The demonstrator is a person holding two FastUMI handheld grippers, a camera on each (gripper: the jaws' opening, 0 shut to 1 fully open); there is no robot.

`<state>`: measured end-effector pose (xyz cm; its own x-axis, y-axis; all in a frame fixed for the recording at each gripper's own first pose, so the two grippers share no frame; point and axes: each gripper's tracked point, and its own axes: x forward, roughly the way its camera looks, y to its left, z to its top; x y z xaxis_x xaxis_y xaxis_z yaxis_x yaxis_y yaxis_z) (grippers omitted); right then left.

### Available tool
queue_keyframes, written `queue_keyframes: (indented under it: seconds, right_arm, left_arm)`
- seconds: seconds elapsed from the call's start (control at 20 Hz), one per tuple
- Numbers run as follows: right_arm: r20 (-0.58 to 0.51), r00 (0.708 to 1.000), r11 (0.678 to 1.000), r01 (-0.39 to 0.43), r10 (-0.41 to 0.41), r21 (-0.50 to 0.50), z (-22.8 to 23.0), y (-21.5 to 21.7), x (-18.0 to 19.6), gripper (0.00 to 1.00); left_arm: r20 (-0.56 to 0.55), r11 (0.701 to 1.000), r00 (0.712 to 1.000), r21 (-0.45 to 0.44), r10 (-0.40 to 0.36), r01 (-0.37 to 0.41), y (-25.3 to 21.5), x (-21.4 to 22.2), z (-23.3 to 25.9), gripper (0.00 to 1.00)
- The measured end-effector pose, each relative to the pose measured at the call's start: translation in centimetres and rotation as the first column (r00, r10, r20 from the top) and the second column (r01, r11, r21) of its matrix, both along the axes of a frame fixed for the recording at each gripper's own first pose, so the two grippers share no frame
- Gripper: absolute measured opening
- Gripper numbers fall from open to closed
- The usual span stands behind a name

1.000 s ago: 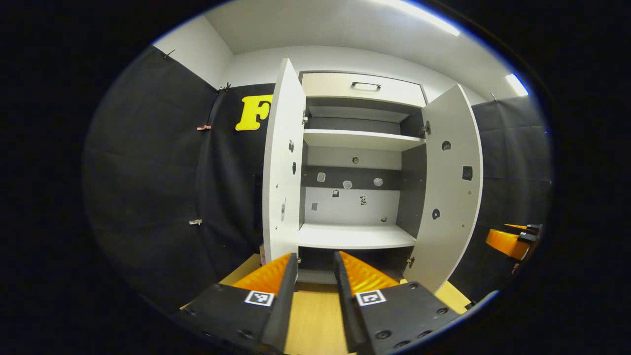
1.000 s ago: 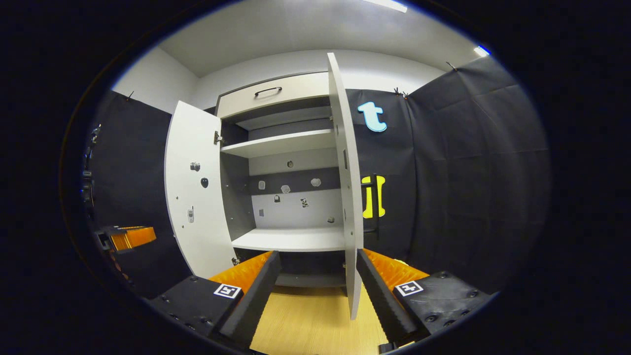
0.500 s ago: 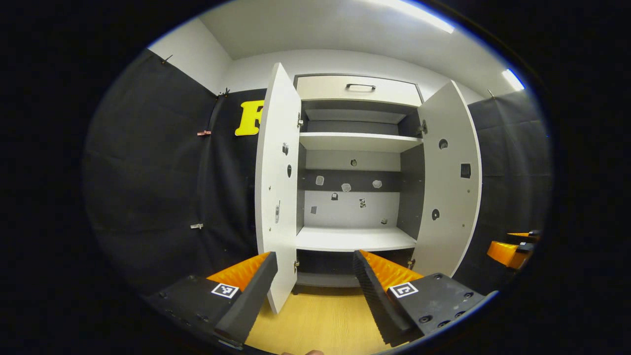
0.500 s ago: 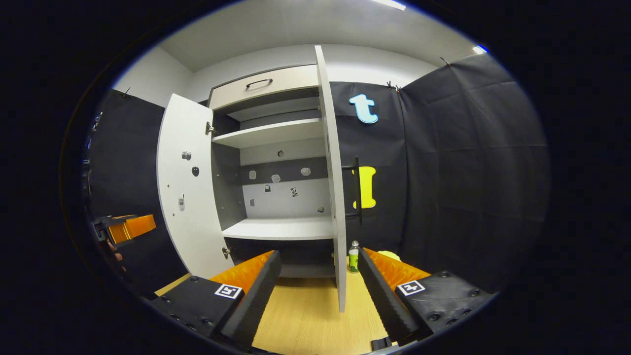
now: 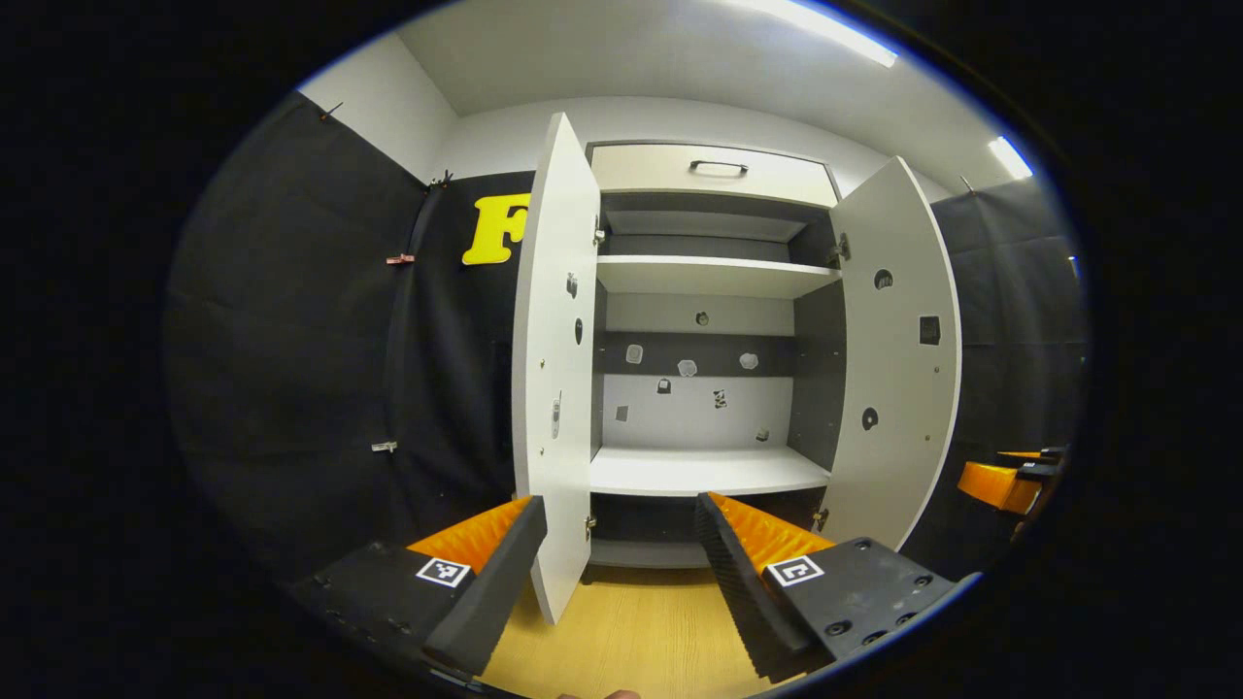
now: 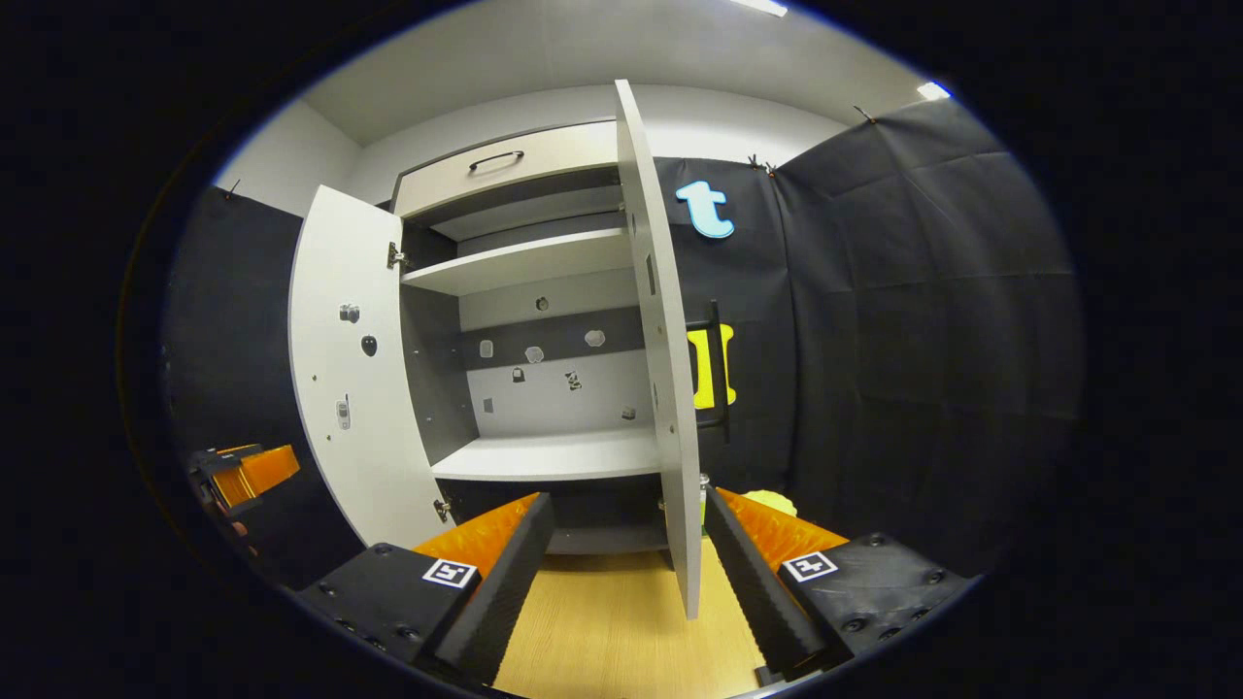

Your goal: Open the right door of the double-door shoe cabinet with the right hand, and open the left door with the left hand.

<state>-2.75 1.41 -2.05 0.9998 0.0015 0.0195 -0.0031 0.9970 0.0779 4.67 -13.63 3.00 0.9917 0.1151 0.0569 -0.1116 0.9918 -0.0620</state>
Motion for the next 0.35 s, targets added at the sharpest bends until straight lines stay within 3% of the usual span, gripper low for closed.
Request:
queue_keyframes:
  seconds: [0.2, 0.35]
  right_arm:
    - [-0.005, 0.999, 0.999, 0.031, -0.031, 0.013, -1.4, -0.1, -0.9, 0.98]
    - [0.034, 0.996, 0.996, 0.089, -0.088, -0.029, -0.6, -1.8, -0.6, 0.98]
  left_arm:
    - [-0.004, 0.998, 0.998, 0.013, 0.068, -0.068, 2.4, -0.6, -1.9, 0.95]
    - [-0.009, 1.000, 1.000, -0.011, 0.020, -0.020, 1.5, 0.1, -2.3, 0.95]
